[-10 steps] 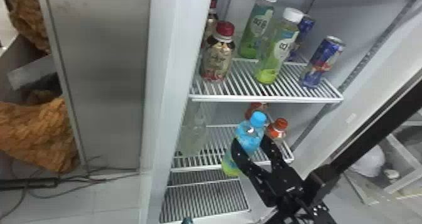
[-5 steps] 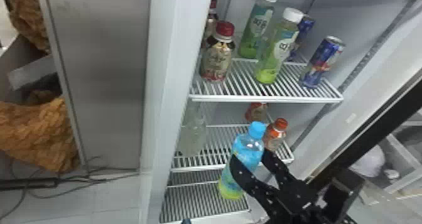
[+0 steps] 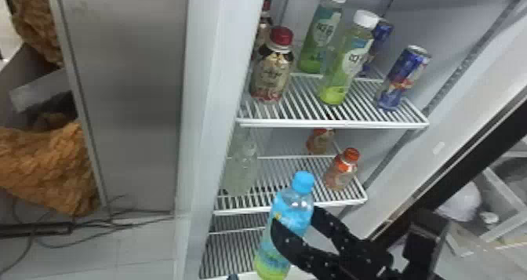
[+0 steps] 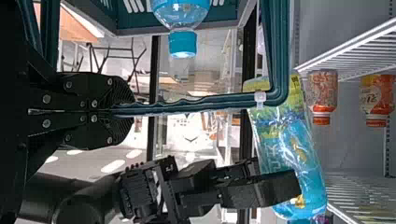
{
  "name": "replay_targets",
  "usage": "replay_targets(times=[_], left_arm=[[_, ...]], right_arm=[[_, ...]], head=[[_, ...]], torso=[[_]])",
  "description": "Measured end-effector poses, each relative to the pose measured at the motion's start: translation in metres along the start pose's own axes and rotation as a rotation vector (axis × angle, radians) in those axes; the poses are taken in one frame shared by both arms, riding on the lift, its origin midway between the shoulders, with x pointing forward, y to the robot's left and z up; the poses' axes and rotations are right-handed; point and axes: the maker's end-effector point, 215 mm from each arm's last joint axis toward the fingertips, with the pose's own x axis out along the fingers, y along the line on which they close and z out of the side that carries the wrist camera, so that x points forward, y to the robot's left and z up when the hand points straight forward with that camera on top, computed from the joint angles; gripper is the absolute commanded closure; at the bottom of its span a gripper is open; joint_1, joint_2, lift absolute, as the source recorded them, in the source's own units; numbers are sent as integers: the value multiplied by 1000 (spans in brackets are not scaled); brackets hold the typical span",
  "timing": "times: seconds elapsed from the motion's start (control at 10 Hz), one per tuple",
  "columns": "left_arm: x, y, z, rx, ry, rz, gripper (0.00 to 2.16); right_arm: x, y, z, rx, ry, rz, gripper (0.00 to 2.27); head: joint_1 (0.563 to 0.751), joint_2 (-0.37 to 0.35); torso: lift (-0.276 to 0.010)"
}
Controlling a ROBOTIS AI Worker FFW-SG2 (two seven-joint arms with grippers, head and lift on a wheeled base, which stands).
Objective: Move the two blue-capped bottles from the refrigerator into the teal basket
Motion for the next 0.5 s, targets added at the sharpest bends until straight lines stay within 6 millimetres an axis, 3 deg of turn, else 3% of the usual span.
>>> replay_targets(times=[0.5], left_arm=[[-2,3,-2,-4,2,6,1141]], right_arm=[[-37,50,-14,41,191,88,575]], head=[[695,-350]], torso=[[-144]])
